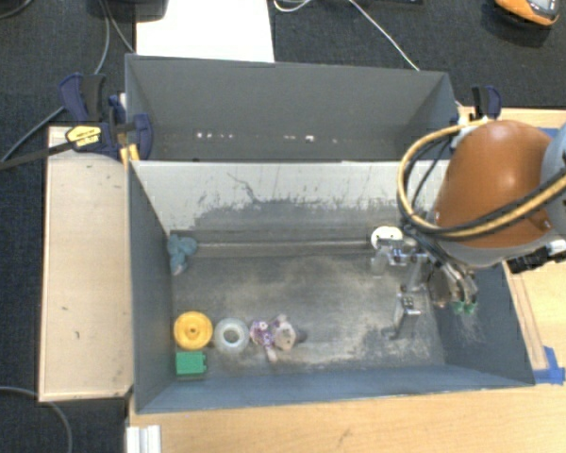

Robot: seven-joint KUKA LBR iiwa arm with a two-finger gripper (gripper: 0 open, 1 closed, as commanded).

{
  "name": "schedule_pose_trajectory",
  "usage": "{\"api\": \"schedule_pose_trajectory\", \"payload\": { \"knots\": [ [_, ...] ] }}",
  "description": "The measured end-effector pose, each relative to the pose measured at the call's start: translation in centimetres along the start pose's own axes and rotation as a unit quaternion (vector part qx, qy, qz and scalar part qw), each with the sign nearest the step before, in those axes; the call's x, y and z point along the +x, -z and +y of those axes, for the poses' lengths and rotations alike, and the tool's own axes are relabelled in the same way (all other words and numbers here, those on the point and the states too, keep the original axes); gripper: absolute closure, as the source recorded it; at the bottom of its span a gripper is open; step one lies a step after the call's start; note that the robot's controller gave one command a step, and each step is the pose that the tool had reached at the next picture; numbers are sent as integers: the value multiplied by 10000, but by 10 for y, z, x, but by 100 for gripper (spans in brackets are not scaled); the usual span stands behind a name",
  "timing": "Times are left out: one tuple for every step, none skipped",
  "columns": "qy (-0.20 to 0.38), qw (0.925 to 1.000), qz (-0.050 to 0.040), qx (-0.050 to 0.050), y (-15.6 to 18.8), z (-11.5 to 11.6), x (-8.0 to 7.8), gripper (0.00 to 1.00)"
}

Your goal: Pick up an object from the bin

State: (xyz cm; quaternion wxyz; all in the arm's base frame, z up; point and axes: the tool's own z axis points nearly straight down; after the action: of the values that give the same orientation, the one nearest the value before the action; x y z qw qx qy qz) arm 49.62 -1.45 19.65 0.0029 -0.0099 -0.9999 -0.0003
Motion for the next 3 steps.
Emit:
{"api": "schedule_pose_trajectory", "payload": {
  "knots": [
    [4, 10000, -42, 2, 4, 0, -2, 0],
    [696, 9976, -43, 3, -51, -5, 3, 0],
    [-334, 9994, -50, -2, -105, -7, 8, 0]
  ]
}}
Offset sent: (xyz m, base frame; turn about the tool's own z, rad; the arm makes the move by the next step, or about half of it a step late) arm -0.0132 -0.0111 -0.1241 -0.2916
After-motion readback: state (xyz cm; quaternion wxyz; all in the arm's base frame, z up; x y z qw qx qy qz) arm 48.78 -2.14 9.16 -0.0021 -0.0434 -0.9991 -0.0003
